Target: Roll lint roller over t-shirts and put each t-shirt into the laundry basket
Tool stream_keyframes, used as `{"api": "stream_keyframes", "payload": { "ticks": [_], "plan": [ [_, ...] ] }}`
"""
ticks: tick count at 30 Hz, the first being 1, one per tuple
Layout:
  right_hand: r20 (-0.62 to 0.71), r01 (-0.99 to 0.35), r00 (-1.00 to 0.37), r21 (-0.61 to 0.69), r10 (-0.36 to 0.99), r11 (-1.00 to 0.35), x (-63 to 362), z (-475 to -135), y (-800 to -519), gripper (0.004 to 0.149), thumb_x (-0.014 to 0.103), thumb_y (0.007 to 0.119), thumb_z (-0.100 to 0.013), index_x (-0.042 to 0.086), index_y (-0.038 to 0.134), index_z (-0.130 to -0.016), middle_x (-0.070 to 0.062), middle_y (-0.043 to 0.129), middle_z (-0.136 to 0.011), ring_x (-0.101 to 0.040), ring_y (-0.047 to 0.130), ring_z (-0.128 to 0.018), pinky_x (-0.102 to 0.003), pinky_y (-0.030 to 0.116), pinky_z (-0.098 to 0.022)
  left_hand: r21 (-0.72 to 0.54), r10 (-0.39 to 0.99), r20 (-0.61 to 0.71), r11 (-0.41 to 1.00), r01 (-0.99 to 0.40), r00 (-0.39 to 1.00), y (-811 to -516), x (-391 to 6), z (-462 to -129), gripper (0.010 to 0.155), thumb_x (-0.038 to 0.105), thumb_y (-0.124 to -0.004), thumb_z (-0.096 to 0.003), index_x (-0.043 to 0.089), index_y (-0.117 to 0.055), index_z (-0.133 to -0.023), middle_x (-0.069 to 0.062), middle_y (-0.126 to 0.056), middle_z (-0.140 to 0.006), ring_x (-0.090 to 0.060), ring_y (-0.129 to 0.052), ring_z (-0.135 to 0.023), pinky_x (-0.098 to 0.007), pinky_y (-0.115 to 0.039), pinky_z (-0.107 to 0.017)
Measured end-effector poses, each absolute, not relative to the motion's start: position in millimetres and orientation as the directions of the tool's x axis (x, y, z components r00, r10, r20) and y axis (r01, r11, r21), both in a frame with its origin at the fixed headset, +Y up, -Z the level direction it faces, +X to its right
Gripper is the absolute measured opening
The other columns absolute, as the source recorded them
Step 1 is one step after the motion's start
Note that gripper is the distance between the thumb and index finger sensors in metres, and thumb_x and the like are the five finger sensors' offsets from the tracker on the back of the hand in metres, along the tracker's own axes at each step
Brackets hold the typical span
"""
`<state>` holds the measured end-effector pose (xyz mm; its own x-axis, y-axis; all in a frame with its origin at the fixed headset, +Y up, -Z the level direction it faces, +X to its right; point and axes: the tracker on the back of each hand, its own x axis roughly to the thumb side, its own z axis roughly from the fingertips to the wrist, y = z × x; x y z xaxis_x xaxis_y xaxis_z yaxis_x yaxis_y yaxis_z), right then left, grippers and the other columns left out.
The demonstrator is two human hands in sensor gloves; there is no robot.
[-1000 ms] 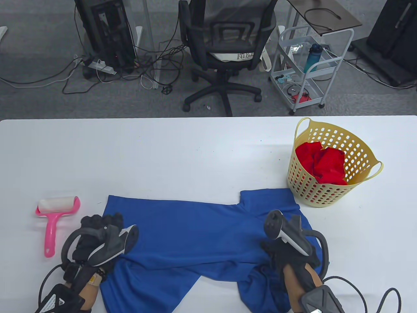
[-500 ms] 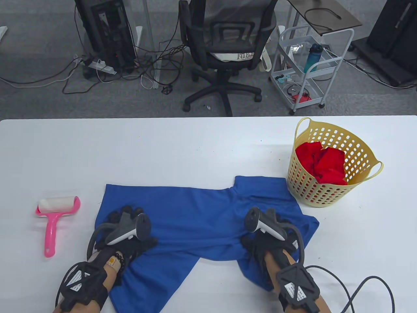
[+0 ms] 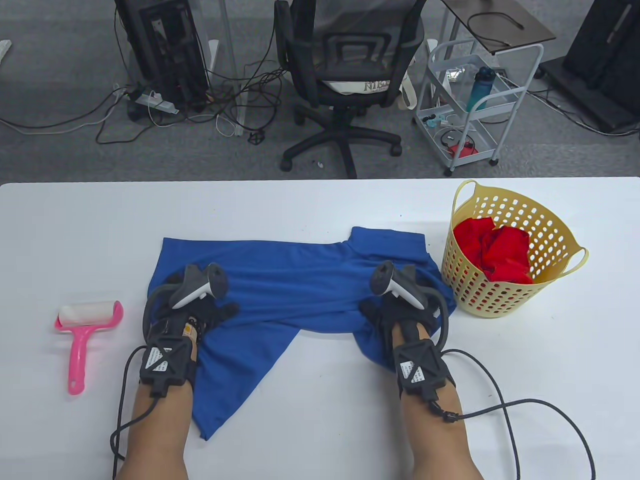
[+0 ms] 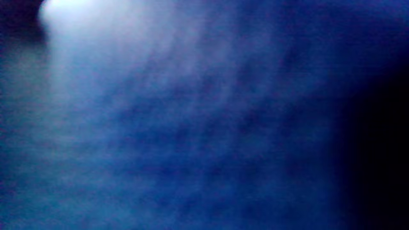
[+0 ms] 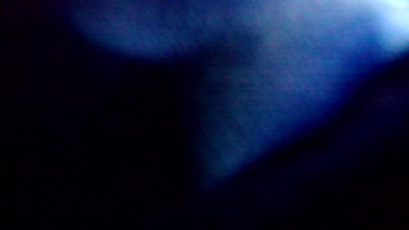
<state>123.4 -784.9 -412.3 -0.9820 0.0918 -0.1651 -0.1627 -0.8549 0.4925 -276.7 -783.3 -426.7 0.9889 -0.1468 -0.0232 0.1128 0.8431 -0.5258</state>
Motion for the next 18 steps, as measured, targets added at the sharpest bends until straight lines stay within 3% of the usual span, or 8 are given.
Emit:
{"api": "stream_keyframes", "payload": {
  "ticks": [7, 10, 12, 14, 16, 18],
  "plan": [
    [-0.164, -0.187, -0.979, 0.487, 0.121, -0.853, 126.2, -422.0, -784.7, 0.093, 0.067, 0.047, -0.034, 0.012, 0.007, -0.097, -0.023, 0.002, -0.099, -0.055, 0.011, -0.090, -0.074, 0.031, -0.062, -0.527, -0.178, -0.063, 0.842, 0.119, 0.982, -783.2, -279.1, -434.8, 0.101, 0.075, -0.043, -0.0233, 0.033, -0.005, -0.107, -0.008, -0.009, -0.121, -0.046, -0.023, -0.112, -0.071, -0.033, -0.077],
    [-0.178, -0.221, -0.972, 0.473, 0.153, -0.853, 127.4, -415.3, -774.7, 0.091, 0.064, 0.049, -0.035, 0.011, 0.008, -0.098, -0.024, 0.006, -0.100, -0.053, 0.015, -0.093, -0.075, 0.026, -0.063, -0.387, -0.315, -0.052, 0.881, 0.271, 0.948, -766.9, -263.9, -425.5, 0.098, 0.072, -0.048, -0.0278, 0.033, -0.008, -0.108, -0.010, -0.018, -0.123, -0.047, -0.028, -0.113, -0.073, -0.035, -0.076],
    [-0.139, -0.195, -0.979, 0.413, 0.150, -0.890, 123.9, -405.3, -758.3, 0.091, 0.062, 0.052, -0.036, 0.009, 0.012, -0.099, -0.026, 0.011, -0.101, -0.055, 0.021, -0.094, -0.075, 0.028, -0.064, -0.241, -0.396, -0.020, 0.893, 0.380, 0.918, -747.1, -250.9, -414.5, 0.092, 0.068, -0.055, -0.0349, 0.032, -0.019, -0.111, -0.009, -0.032, -0.124, -0.046, -0.039, -0.113, -0.071, -0.040, -0.076],
    [-0.049, -0.133, -0.991, 0.336, 0.124, -0.932, 118.1, -389.2, -738.0, 0.086, 0.060, 0.057, -0.038, 0.011, 0.022, -0.100, -0.024, 0.021, -0.104, -0.054, 0.030, -0.096, -0.073, 0.035, -0.065, -0.166, -0.400, 0.052, 0.900, 0.403, 0.915, -725.9, -239.9, -397.3, 0.083, 0.065, -0.059, -0.0382, 0.031, -0.039, -0.111, -0.006, -0.055, -0.121, -0.042, -0.055, -0.111, -0.069, -0.047, -0.076],
    [0.015, -0.073, -0.997, 0.295, 0.081, -0.953, 113.8, -367.9, -720.4, 0.084, 0.058, 0.059, -0.039, 0.012, 0.028, -0.101, -0.023, 0.028, -0.105, -0.053, 0.037, -0.097, -0.074, 0.037, -0.065, -0.161, -0.362, 0.171, 0.907, 0.389, 0.916, -708.1, -232.6, -374.1, 0.077, 0.063, -0.060, -0.0391, 0.024, -0.062, -0.105, -0.003, -0.085, -0.105, -0.035, -0.077, -0.101, -0.066, -0.057, -0.073],
    [0.081, -0.018, -0.996, 0.303, 0.045, -0.953, 109.8, -343.5, -710.8, 0.085, 0.060, 0.061, -0.039, 0.012, 0.032, -0.102, -0.023, 0.035, -0.106, -0.053, 0.043, -0.097, -0.074, 0.039, -0.065, -0.211, -0.306, 0.276, 0.905, 0.368, 0.911, -700.2, -230.4, -346.8, 0.074, 0.063, -0.060, -0.0394, 0.020, -0.077, -0.097, -0.003, -0.099, -0.091, -0.034, -0.090, -0.090, -0.064, -0.063, -0.069]
  ]
}}
